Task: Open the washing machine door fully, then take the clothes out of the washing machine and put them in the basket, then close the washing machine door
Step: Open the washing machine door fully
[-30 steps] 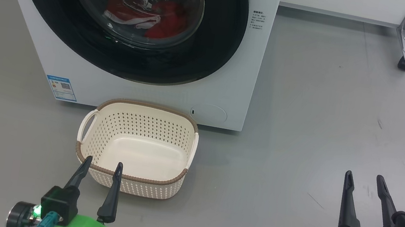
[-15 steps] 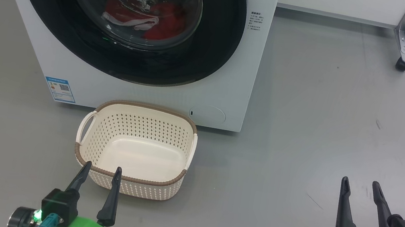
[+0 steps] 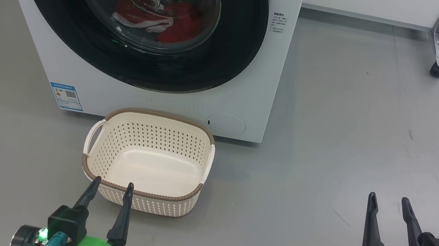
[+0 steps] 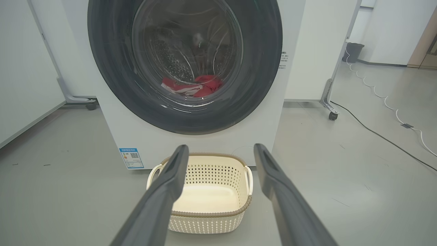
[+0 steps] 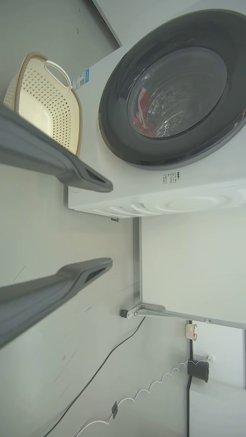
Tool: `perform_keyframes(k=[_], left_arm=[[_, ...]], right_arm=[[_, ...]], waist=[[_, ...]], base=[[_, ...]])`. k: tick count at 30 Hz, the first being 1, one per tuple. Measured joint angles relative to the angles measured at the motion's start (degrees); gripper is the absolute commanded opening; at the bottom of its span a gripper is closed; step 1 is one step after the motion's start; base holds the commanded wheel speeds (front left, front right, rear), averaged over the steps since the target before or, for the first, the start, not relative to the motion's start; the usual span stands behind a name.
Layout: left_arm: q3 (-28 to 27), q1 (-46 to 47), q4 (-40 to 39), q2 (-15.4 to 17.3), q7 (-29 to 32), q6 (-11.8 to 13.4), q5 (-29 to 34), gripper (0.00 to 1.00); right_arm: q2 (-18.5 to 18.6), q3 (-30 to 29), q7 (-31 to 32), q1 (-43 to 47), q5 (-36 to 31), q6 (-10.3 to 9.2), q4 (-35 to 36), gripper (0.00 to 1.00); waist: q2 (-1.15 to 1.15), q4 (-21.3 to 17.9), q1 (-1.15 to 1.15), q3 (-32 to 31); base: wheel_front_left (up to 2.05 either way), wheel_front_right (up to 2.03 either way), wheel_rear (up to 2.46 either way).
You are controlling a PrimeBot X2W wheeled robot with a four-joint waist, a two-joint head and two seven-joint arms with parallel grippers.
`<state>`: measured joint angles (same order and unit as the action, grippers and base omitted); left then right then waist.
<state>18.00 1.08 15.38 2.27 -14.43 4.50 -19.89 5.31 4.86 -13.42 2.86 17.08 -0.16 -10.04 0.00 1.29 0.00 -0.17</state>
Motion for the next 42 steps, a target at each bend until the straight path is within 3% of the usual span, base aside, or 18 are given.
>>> perform_keyframes(k=[39, 40, 41, 42], left_arm=[[1.9, 0.2, -0.8, 0.1, 0.0, 0.5, -0.7, 1.00], [2.0, 0.2, -0.9, 0.1, 0.0, 0.5, -0.8, 1.00], [2.0, 0.3, -1.1, 0.1, 0.0, 0.5, -0.8, 1.00], [2.1, 0.4, -1.2, 0.1, 0.0, 0.5, -0.8, 1.00]], right_arm=[[1.1, 0.0, 0.0, -0.7, -0.1, 0.23, -0.3, 1.00], [1.2, 0.0, 0.0, -0.9, -0.1, 0.59, -0.2, 0.91], [1.3, 0.0, 0.0, -1.2, 0.0, 0.64, -0.1, 0.59], [1.3, 0.0, 0.0, -1.6, 0.2, 0.90, 0.2, 0.43]], waist=[[0.00, 1.3, 0.00, 1.6], [0.00, 1.4, 0.00, 1.9], [0.00, 1.5, 0.00, 2.2], [0.00, 1.7, 0.00, 2.5]], base=[[0.00, 0.00, 0.00], [0.00, 0.00, 0.00], [0.00, 0.00, 0.00], [0.00, 0.00, 0.00]])
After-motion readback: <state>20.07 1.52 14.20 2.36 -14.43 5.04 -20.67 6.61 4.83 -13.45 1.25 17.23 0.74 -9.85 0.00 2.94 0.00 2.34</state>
